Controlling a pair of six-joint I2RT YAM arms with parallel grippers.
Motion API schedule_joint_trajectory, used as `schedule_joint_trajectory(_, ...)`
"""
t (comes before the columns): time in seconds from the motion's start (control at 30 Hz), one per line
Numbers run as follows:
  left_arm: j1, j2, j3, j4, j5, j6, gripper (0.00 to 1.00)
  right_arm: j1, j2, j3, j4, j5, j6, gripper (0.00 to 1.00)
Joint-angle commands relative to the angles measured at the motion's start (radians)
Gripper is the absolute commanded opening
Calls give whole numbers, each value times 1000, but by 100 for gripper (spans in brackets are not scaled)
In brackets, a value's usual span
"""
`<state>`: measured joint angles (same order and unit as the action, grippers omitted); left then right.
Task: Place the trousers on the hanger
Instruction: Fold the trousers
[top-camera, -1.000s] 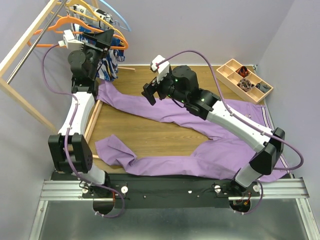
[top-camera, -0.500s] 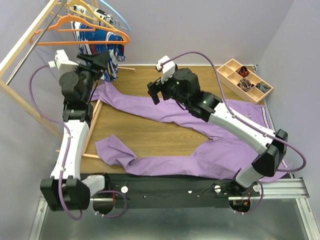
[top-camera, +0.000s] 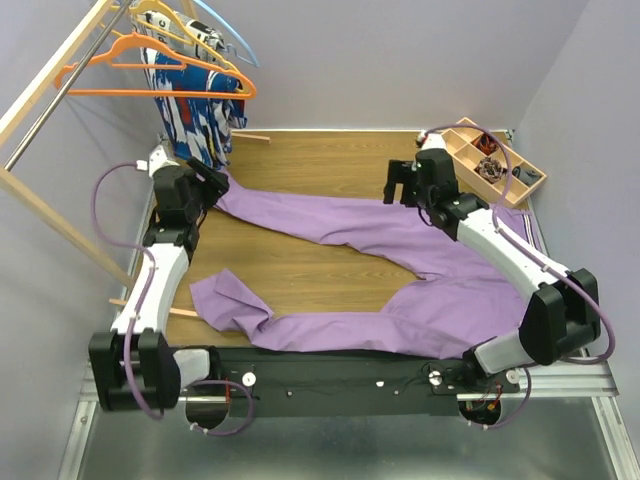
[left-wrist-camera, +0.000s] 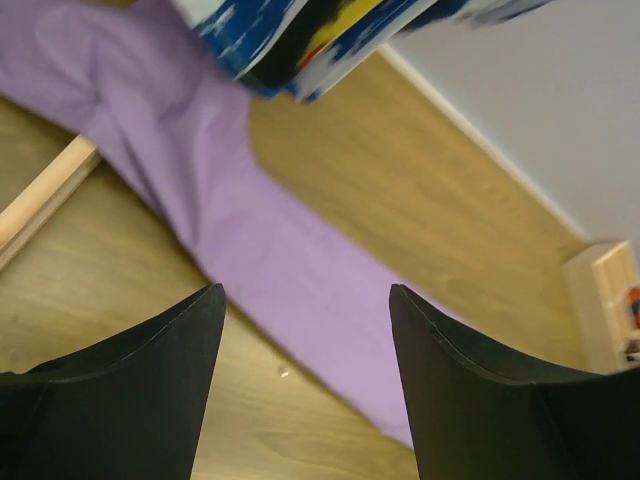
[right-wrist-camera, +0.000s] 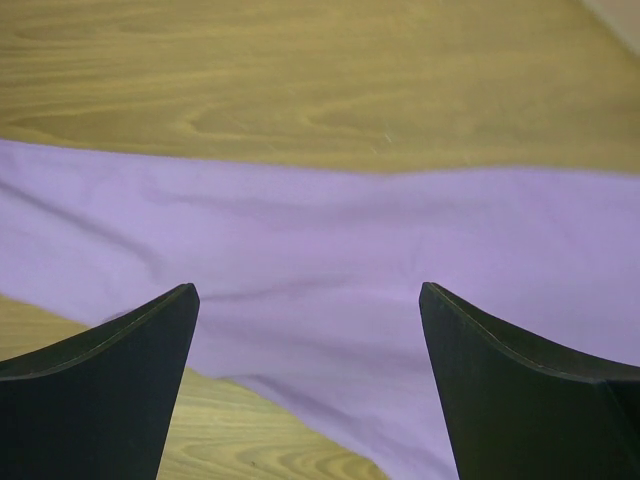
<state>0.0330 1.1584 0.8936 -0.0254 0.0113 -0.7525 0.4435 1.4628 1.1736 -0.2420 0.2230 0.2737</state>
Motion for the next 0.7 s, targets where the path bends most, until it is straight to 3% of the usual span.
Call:
schedule_joint_trajectory(0.0, 24, 127, 68, -15, -19, 125, 76, -101, -21, -113, -57, 1, 205, 99)
schedule_joint_trajectory(0.23, 74, 356, 229, -33, 72, 209, 78, -193, 22, -229, -63, -7, 317, 98)
schedule_joint_trajectory(0.37, 143, 435, 234, -21, 84, 193, 78, -212, 45, -241, -65, -27, 335, 98)
schedule_joint_trajectory(0.67, 191, 573, 271, 21, 36, 186, 67, -230, 94, -239, -68, -31, 352, 97)
